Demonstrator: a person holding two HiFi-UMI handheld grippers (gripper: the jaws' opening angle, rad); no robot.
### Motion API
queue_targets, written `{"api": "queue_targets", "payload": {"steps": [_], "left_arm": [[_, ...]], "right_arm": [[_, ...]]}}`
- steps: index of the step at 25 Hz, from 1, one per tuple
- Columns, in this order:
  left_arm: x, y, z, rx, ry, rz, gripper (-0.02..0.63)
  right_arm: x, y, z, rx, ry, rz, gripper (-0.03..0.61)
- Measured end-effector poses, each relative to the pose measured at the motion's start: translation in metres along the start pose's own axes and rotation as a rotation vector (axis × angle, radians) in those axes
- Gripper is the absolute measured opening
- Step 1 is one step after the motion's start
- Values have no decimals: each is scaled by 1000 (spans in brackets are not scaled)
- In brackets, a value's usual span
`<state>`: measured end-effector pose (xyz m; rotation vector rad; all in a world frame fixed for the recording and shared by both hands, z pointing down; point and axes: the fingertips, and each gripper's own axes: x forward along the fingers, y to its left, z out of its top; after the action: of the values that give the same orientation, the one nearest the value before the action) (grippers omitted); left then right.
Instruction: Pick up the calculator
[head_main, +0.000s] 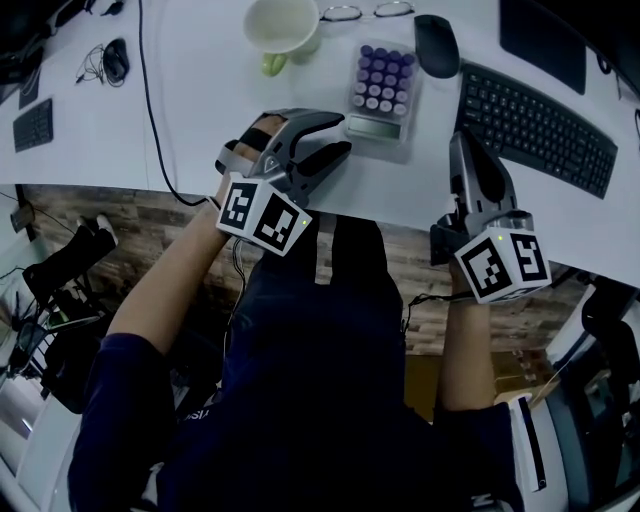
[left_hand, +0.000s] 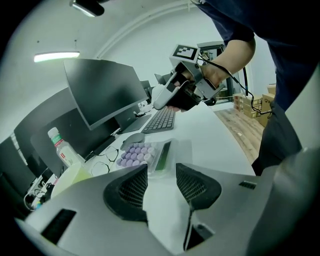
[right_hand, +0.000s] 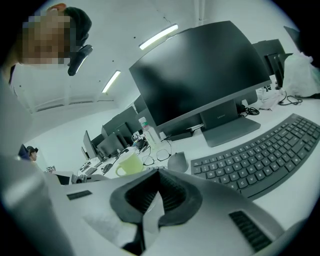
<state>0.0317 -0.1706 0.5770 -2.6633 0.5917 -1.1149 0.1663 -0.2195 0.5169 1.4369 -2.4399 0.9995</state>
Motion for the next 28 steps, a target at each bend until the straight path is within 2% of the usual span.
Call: {"api": "queue_targets", "payload": {"steps": [28], "left_arm": [[19, -7, 2, 190, -15, 10, 169]], "right_arm": [[2, -10, -16, 16, 22, -22, 3]]}}
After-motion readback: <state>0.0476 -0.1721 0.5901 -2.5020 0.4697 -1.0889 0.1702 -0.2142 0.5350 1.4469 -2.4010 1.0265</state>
